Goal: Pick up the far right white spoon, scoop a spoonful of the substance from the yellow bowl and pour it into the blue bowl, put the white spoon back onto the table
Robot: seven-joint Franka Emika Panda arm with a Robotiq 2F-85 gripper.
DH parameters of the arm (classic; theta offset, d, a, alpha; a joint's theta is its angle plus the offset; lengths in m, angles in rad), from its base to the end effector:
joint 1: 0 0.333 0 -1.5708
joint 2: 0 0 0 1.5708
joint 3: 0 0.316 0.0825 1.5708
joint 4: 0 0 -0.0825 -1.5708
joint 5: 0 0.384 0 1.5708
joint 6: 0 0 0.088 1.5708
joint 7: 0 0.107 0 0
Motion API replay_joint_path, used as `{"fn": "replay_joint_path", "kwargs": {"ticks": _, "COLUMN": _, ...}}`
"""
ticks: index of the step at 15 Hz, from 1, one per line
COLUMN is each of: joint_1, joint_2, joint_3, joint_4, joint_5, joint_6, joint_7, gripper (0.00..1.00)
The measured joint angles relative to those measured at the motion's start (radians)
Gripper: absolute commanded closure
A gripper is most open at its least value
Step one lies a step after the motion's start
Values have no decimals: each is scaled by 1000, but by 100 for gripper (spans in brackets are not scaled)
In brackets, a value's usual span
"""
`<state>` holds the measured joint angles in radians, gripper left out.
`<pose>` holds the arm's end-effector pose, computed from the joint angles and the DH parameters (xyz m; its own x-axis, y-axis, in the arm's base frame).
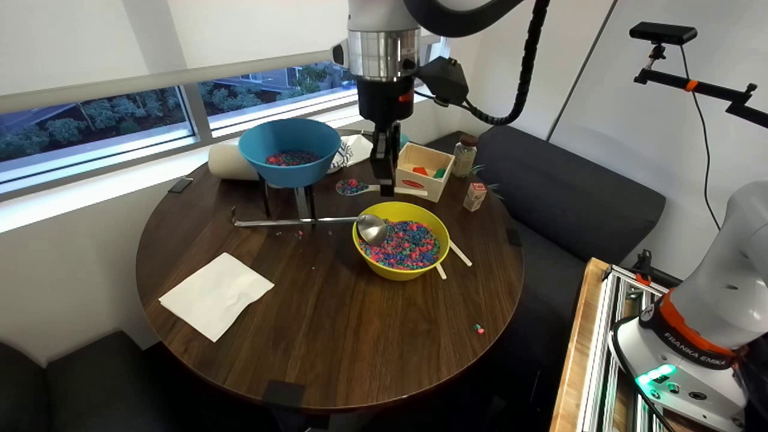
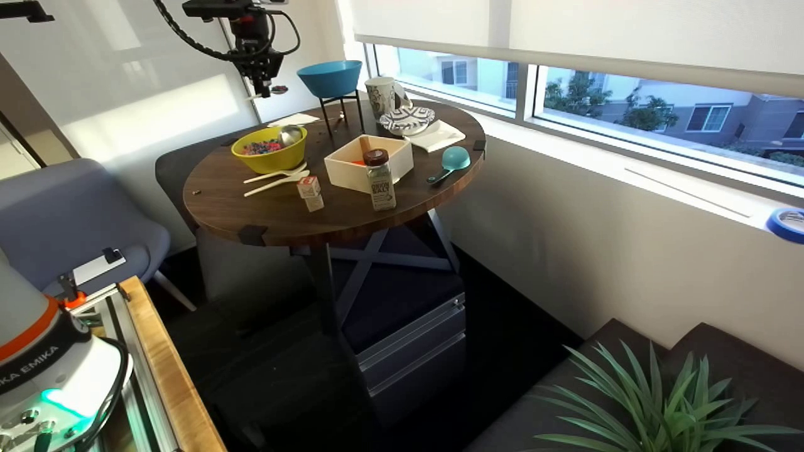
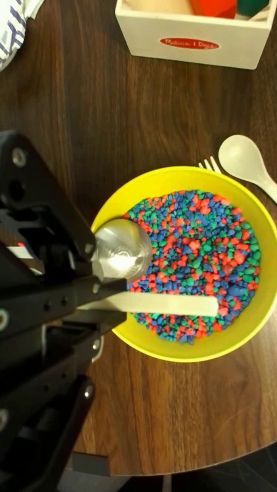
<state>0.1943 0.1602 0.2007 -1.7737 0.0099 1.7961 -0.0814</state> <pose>0.5483 0.2237 0.4563 0.8810 0.4548 -0.1305 0.4521 -0.8905 -0.0518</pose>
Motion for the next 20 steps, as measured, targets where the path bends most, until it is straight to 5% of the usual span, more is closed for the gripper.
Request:
{"fn": "replay_joint_path", "kwargs": {"ticks": 10, "joint_1": 12, "joint_2": 152, "joint_3": -2, "joint_4": 291, "joint_5": -15, "joint_6": -188, "joint_7": 50, "gripper": 97}}
{"fn": "replay_joint_path", "kwargs": {"ticks": 20, "joint_1": 8, "joint_2": 219, "joint_3": -7, "joint_4": 433, "joint_5": 12, "joint_6": -224, "joint_7": 55, "gripper": 97}}
